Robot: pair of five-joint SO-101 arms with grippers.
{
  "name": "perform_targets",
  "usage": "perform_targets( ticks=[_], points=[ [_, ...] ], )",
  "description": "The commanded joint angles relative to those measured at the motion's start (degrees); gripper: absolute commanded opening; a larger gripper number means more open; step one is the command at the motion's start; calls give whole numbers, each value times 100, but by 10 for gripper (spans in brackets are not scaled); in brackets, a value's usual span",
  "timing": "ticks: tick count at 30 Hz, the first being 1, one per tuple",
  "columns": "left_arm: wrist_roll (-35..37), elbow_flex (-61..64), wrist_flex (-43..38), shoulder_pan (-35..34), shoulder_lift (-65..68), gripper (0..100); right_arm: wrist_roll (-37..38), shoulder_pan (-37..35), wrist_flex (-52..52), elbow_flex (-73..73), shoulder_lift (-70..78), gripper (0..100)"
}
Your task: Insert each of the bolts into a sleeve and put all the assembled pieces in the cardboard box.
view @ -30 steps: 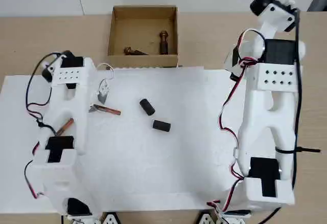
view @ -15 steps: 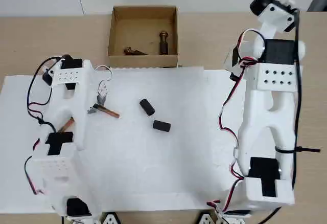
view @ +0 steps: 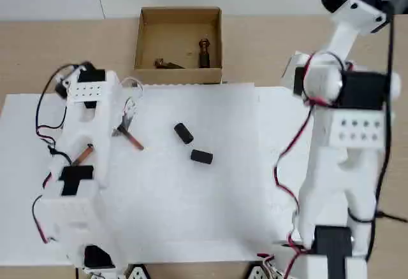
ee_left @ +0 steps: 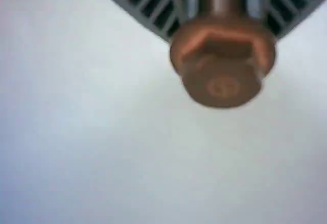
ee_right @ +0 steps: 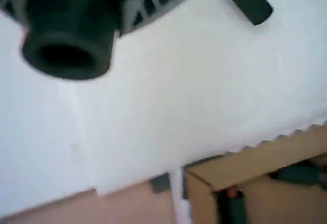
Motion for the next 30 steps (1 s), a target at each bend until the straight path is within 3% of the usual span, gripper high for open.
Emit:
perform_targets(
  ticks=[1,14,23,30],
  points=[
    [-264,-541,396,369,-1081,5,299,-189,66,-26,-655,3],
    [-1336,-1130,1714,1442,-3455,5,1574,-444,110,264,-2343,3],
    [-2374,-1051,1723,1811,-4782,5,1987,-453,48,2989,-4215,3],
    [-3077,22,1688,1934,-5697,5,1987,-453,-602,4905,-5481,3]
  ],
)
